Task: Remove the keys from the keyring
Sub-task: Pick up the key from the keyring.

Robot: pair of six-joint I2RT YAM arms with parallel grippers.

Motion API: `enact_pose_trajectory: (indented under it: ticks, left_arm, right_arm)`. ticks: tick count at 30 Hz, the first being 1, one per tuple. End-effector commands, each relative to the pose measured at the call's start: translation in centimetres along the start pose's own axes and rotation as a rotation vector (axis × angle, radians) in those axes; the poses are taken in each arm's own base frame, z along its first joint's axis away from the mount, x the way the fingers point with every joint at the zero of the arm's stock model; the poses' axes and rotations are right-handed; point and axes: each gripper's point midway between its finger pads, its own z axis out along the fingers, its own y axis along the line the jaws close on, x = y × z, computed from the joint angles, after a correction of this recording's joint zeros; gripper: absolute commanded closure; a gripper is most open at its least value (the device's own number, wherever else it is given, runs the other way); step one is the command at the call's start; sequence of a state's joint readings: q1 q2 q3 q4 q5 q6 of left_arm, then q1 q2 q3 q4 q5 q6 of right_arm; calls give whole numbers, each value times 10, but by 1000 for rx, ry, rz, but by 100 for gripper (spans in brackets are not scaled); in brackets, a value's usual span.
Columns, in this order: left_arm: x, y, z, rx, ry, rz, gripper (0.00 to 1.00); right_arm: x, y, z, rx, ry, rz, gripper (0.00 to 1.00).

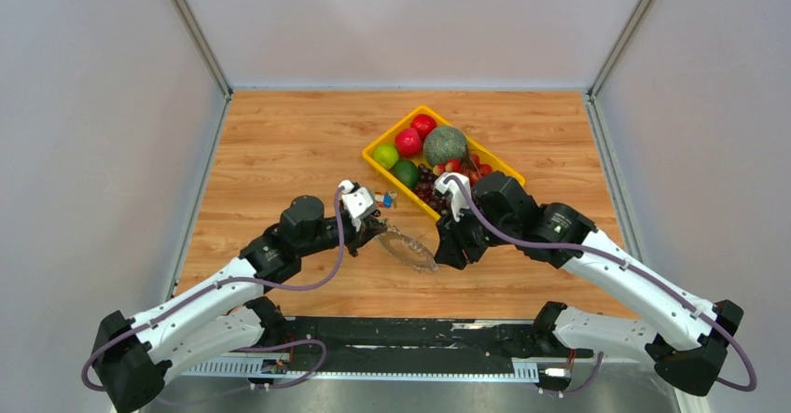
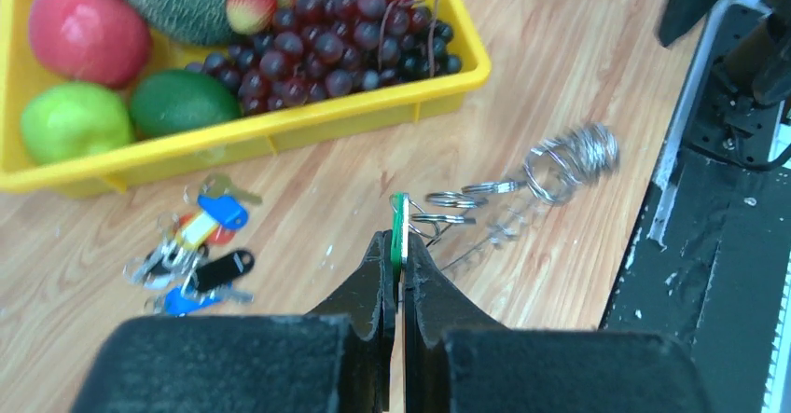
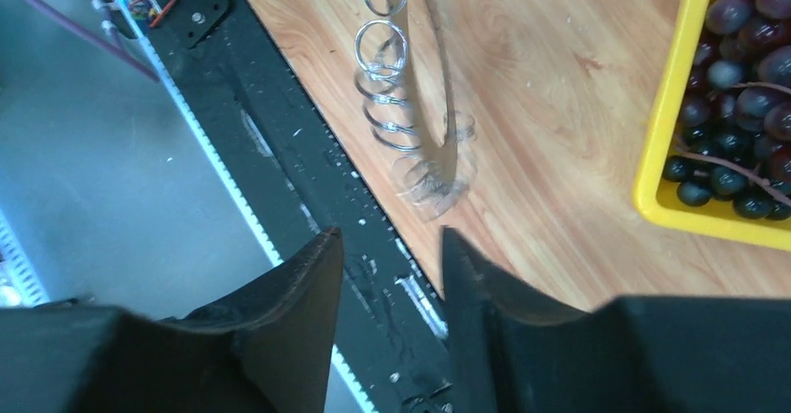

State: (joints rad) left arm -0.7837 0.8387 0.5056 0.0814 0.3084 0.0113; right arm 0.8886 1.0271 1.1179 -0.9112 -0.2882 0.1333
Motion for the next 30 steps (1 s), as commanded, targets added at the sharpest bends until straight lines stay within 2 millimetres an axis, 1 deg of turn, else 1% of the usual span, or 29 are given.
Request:
enact_pose_trajectory:
  ticks: [1, 2, 3, 4, 5, 6, 7, 8, 9, 10, 11, 12, 13, 16, 19, 20, 22, 25, 26, 30]
  left_arm:
    - [8, -4, -26, -27, 212, -117, 100]
    - [8, -7, -29, -13, 236, -116, 100]
    - [3, -8, -36, -6, 265, -106, 100]
    - [0, -9, -38, -1, 281, -106, 100]
    - [-5, -10, -44, 9, 305, -81, 100]
    - [-18, -11, -46, 19, 299, -66, 100]
    - [-15, -13, -51, 33, 339, -50, 100]
    - [-26, -14, -52, 45, 339, -39, 100]
    - [-23, -16, -57, 64, 378, -30, 100]
    - [-32, -16, -57, 72, 378, -18, 100]
    - [-29, -18, -62, 87, 408, -9, 100]
    - [-37, -18, -62, 91, 407, 0, 100]
    - [-36, -19, -64, 106, 424, 6, 100]
    - [-48, -23, -65, 139, 413, 31, 100]
    - [-56, -29, -67, 181, 395, 48, 100]
    - [-58, -31, -68, 189, 393, 47, 100]
    - [-61, -33, -69, 202, 386, 53, 100]
    - [-65, -34, -70, 215, 377, 65, 100]
    - [-65, -35, -71, 219, 377, 67, 100]
    - [-70, -36, -71, 228, 366, 75, 100]
  right_arm:
    - [-28, -6, 6, 19, -194, -15, 50]
    - [-28, -7, 7, 18, -218, -19, 48]
    - [-30, -6, 7, 13, -248, -27, 46]
    - [-32, -6, 7, 9, -280, -32, 45]
    - [-35, -5, 7, -2, -313, -38, 44]
    - [-38, -3, 6, -17, -348, -47, 44]
    - [-40, -1, 5, -28, -380, -56, 44]
    - [-43, 0, 4, -37, -418, -64, 44]
    - [-46, 2, 2, -52, -451, -75, 44]
    - [-48, 5, 0, -69, -483, -88, 44]
    - [-51, 10, -5, -90, -524, -107, 44]
    - [-50, 11, -3, -105, -541, -116, 43]
    - [-50, 15, -4, -131, -564, -132, 43]
    - [-52, 26, -7, -200, -631, -185, 40]
    - [-56, 26, -9, -198, -682, -200, 38]
    - [-62, 27, -13, -197, -711, -209, 38]
    - [-67, 27, -14, -196, -733, -219, 37]
    - [-76, 26, -14, -185, -756, -203, 38]
    - [-79, 24, -14, -177, -764, -188, 40]
    - [-85, 29, -8, -213, -762, -185, 43]
